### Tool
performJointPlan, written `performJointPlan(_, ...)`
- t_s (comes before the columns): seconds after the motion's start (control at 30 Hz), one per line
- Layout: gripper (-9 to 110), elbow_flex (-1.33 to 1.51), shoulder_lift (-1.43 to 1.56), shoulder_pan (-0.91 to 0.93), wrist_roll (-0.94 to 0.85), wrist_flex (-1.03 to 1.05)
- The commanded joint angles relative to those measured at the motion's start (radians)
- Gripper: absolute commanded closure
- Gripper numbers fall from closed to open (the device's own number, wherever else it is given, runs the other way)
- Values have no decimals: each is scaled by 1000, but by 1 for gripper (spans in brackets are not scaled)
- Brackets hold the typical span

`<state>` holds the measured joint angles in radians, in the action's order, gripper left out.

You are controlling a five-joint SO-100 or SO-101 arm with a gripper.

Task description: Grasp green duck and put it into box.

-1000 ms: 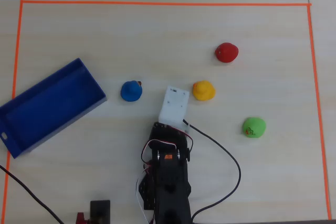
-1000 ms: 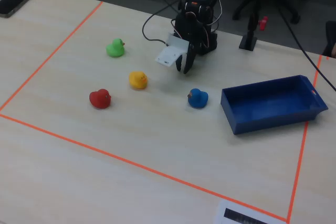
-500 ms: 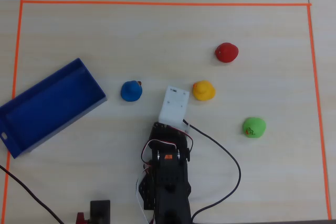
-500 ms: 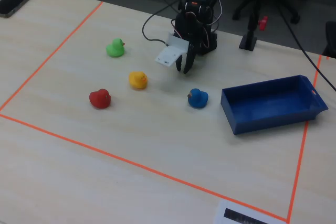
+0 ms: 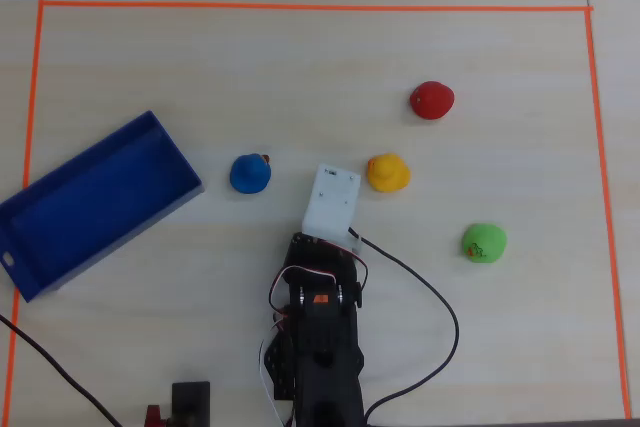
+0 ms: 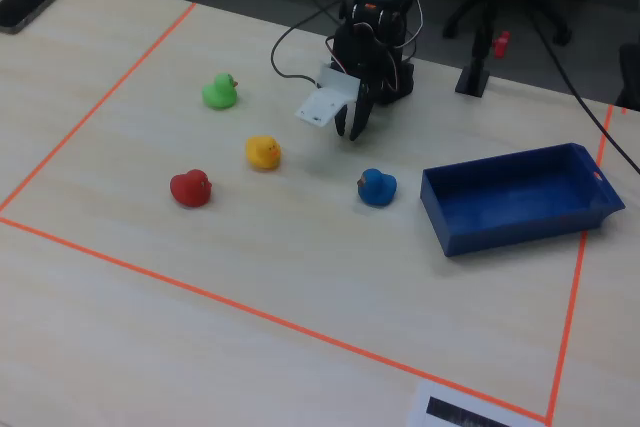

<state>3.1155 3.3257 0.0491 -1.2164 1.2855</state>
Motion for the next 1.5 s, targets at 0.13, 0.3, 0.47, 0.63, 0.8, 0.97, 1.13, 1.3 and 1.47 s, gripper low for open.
performJointPlan(0.13,94,-5,-15,6,-12,21)
performJointPlan(0.3,101,-5,-15,8,-21,18)
performJointPlan(0.47,101,-25,-37,67,-25,-69)
performJointPlan(0.63,96,-233,-221,232,-26,-178)
performJointPlan(0.8,87,-649,-549,397,-74,-89)
performJointPlan(0.97,79,-980,-770,578,-109,-117)
performJointPlan(1.13,73,-1097,-920,776,-161,-316)
performJointPlan(1.3,72,-1078,-1077,931,-261,-479)
performJointPlan(1.47,72,-1060,-1221,1060,-357,-612)
